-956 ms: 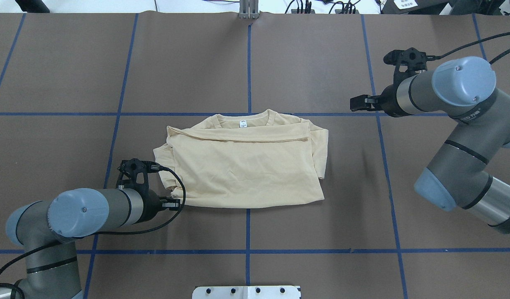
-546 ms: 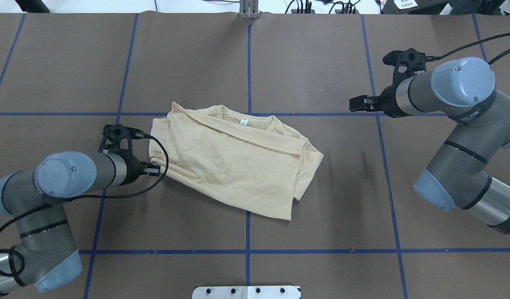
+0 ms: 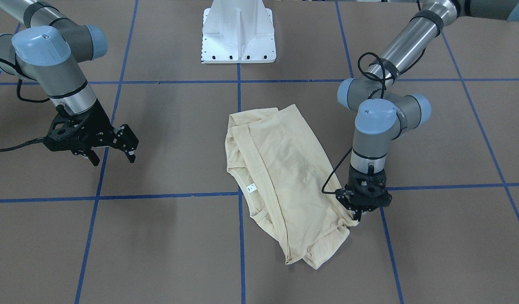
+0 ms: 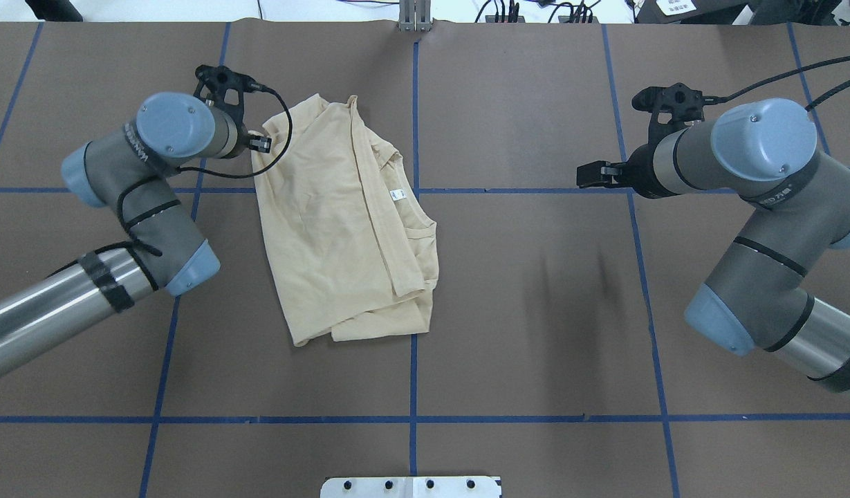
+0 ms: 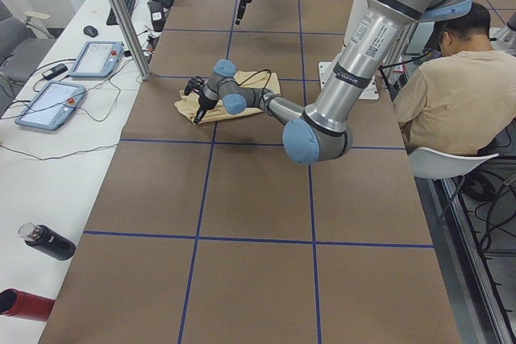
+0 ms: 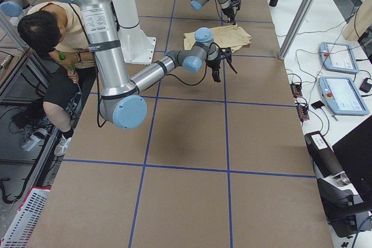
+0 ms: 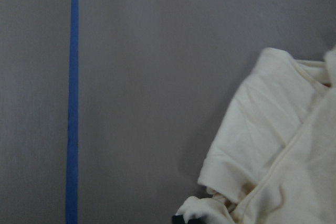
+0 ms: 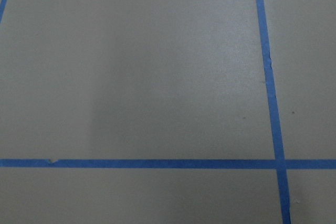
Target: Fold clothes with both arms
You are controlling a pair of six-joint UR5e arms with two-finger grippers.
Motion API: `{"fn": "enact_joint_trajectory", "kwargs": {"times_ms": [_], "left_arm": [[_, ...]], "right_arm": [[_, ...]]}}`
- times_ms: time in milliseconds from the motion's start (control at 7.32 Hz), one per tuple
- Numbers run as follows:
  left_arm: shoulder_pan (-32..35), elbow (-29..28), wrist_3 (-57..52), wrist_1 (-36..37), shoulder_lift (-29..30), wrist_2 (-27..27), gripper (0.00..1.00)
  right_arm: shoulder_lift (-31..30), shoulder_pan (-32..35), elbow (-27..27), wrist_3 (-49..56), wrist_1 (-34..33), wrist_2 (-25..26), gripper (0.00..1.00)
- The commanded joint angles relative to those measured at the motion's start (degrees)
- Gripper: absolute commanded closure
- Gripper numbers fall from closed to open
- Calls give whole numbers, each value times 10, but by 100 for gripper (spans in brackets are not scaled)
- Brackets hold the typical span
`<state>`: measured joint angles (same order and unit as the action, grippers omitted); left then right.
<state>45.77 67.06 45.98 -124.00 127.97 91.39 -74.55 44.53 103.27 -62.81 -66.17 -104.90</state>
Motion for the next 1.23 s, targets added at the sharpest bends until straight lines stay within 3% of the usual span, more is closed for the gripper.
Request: {"fn": "enact_joint_trajectory", "kwargs": {"times_ms": [0,137,273,546,683,956,1093], "left_arm": [[35,-113,-45,-34,82,3,100],[37,-113,-89,-56,76,3,2],[44,-106,-117,-104,55,5,0],[47,-21,-121,-115,-11,61,0],[47,24,-121,-113,-41,67,0],[42,34,-114,-114,-48,67,0],[42,34,-114,-115,-48,67,0]], "right_arm": [[1,-1,0,0,0,0,1],[2,-2,0,0,0,0,1],[20,-6,-9,-9,-4,1,1],[125,-64,-81,-115,-19,75,1],[185,-84,-91,-175,-89,89,1],[261,-137,-118,-280,-162,157,1],[336,-159,-200,-326,-185,180,2]]}}
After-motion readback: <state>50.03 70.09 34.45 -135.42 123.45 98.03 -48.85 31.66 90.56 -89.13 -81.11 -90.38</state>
